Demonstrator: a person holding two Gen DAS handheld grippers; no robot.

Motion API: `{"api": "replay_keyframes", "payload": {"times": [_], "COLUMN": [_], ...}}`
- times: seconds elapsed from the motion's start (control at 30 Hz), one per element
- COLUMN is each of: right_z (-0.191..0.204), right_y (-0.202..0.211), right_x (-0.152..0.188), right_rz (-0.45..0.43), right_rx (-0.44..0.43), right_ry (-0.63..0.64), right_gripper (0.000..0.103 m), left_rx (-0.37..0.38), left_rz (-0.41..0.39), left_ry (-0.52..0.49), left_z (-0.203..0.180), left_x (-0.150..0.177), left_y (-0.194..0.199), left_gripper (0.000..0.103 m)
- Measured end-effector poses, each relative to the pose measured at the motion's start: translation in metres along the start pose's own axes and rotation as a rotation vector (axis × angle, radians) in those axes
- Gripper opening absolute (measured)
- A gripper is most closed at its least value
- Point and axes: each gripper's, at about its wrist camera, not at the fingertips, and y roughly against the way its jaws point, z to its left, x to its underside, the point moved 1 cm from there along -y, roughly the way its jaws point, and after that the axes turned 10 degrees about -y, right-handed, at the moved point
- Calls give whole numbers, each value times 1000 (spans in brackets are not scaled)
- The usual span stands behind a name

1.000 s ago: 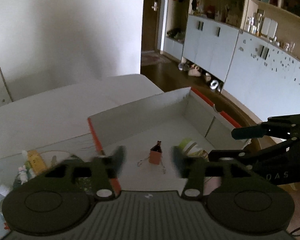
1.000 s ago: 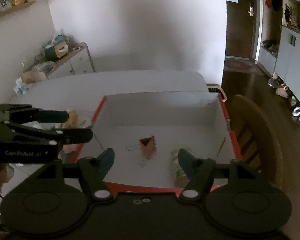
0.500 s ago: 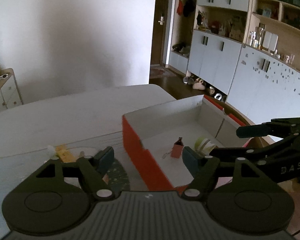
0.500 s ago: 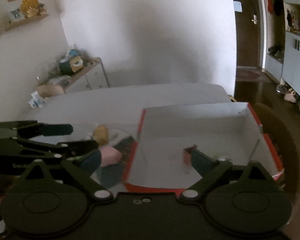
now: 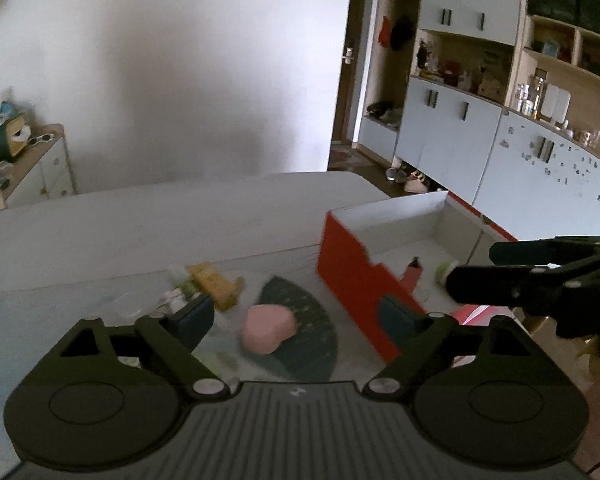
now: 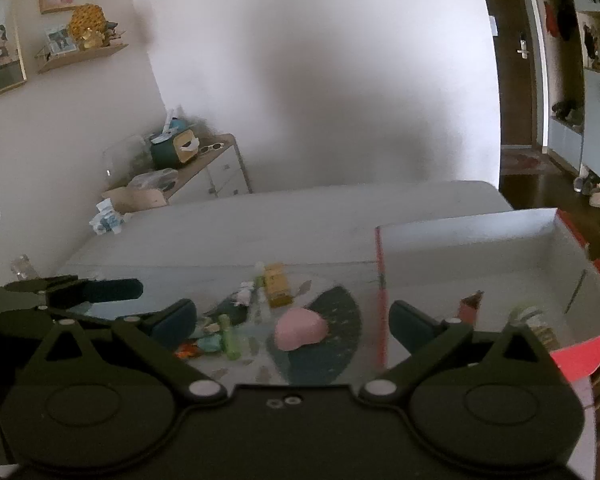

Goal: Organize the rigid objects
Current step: 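Withdraw the right tool from the box back to the table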

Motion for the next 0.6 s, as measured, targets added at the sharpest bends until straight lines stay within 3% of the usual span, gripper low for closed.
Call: {"api": "replay_keyframes", "payload": {"times": [0.23,0.6], "right_z": [30,53], "right_y": [-13,-48], "right_x": [13,33], "right_rz": [7,23], "right_rx": [18,81], "right_ry": [7,40], "right_gripper": [102,102], "left_rx": [-12,-39], "left_rz": [-7,62], "left_ry": [17,64], "left_z": [35,78], "left_x": [24,73], "left_y": [14,8], "left_gripper": [103,103]}}
